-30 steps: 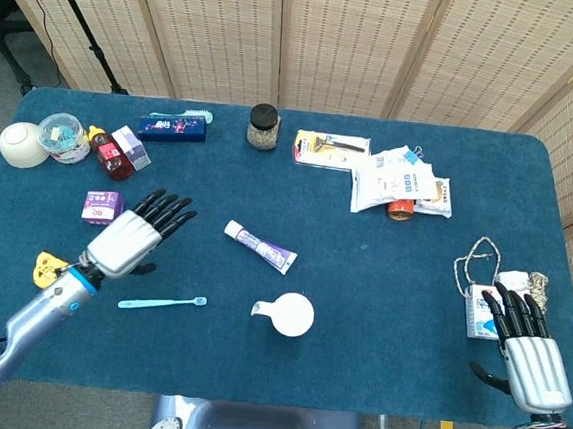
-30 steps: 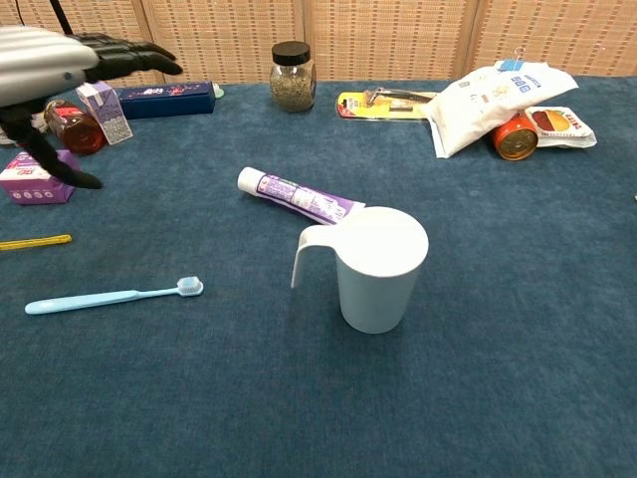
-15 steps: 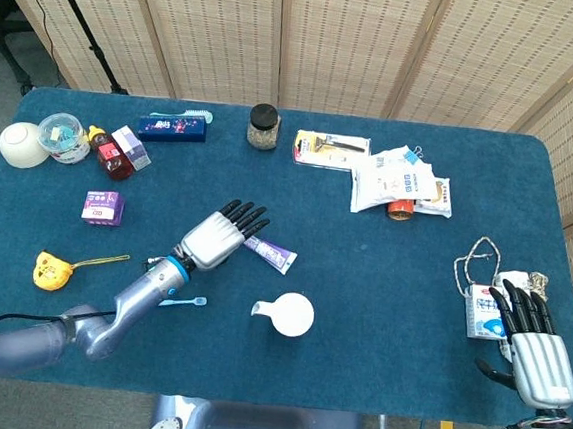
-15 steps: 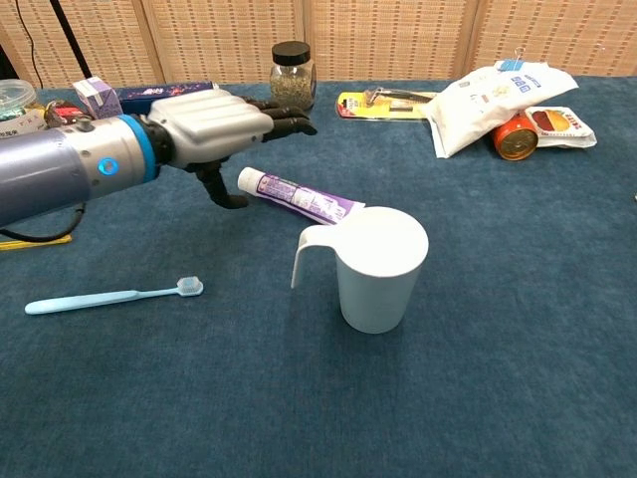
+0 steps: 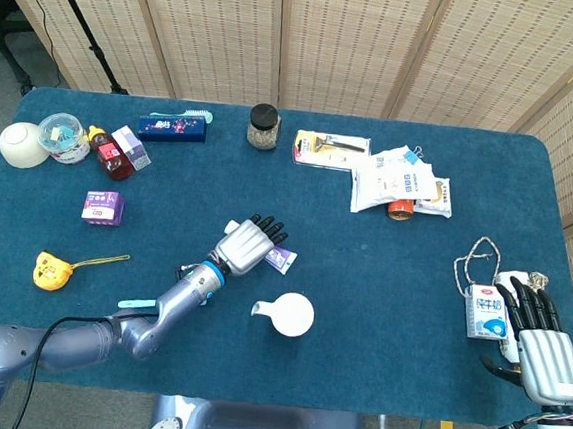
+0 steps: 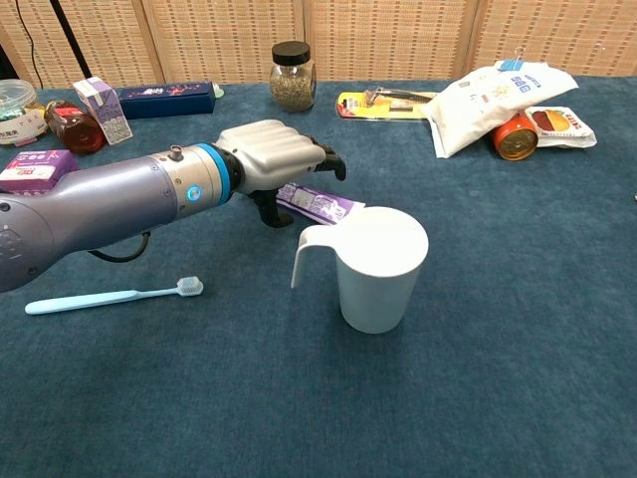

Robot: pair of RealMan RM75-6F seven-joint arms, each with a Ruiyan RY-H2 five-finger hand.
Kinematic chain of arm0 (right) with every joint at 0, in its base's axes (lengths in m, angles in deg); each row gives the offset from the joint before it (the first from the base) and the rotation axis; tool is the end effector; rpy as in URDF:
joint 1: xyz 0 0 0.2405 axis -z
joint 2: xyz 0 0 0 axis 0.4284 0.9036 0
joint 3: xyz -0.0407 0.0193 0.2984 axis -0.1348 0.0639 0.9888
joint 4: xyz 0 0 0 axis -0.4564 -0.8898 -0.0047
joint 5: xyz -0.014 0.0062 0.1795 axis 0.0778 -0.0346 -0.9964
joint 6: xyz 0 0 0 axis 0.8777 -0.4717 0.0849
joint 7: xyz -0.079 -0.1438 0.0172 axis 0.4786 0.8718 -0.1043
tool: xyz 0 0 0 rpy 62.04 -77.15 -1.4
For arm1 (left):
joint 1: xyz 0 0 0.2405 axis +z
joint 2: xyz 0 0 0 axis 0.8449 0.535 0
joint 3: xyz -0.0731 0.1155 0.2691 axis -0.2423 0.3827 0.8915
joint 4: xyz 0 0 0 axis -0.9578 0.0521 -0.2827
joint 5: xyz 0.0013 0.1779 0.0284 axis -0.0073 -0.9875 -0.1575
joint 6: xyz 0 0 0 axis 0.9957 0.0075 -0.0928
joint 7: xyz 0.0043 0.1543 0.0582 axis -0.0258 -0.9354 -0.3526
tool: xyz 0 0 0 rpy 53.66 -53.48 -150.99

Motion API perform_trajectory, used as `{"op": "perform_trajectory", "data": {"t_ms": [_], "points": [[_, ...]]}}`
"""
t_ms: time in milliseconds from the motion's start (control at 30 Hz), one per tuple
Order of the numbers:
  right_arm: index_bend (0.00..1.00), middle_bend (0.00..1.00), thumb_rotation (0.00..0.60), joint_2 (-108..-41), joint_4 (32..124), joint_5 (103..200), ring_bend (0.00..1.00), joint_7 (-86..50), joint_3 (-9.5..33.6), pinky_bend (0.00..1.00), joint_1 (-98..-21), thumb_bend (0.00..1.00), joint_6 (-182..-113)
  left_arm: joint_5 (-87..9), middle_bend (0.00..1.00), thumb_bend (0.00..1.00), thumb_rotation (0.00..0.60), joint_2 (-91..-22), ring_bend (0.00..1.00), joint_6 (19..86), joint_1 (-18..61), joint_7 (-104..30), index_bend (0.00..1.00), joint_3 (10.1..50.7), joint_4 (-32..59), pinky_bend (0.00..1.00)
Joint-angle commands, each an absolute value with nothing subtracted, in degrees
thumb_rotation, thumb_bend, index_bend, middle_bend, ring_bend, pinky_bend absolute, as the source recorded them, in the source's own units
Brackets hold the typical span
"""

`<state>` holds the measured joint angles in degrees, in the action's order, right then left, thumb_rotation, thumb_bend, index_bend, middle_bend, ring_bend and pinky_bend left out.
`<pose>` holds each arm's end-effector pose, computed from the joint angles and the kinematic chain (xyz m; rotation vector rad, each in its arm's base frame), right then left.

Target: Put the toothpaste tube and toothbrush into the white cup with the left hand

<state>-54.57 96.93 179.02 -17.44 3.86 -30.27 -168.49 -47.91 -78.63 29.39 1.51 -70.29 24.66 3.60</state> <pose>-0.3286 -0.2000 0.2035 1.4521 -0.9009 0.9472 -0.0894 0.4201 -0.0999 -2.1882 -0.4438 -0.7565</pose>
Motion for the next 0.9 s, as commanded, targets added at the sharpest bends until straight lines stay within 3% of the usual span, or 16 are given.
{"op": "perform_trajectory", "data": {"t_ms": [33,433,900], "points": [[0.0,0.0,0.6,-54.6,96.9,179.2,0.0,-17.5,3.8,0.0,-30.3,0.0,-168.5,-47.1,0.28,0.32,0.6,-79.5,0.24,30.3,1.1,-71.0,0.31,25.0,2.6,0.34],[0.0,0.0,0.6,-54.6,97.1,179.8,0.0,-17.6,3.4,0.0,-30.3,0.0,-168.7,-45.9,0.46,0.35,0.6,-80.6,0.41,33.3,1.4,-70.1,0.52,26.1,0.5,0.46],[0.0,0.0,0.6,-54.6,97.2,180.1,0.0,-17.8,3.2,0.0,-30.4,0.0,-168.4,-49.1,0.49,0.36,0.6,-74.9,0.43,37.6,3.8,-59.3,0.56,25.8,6.4,0.48]]}}
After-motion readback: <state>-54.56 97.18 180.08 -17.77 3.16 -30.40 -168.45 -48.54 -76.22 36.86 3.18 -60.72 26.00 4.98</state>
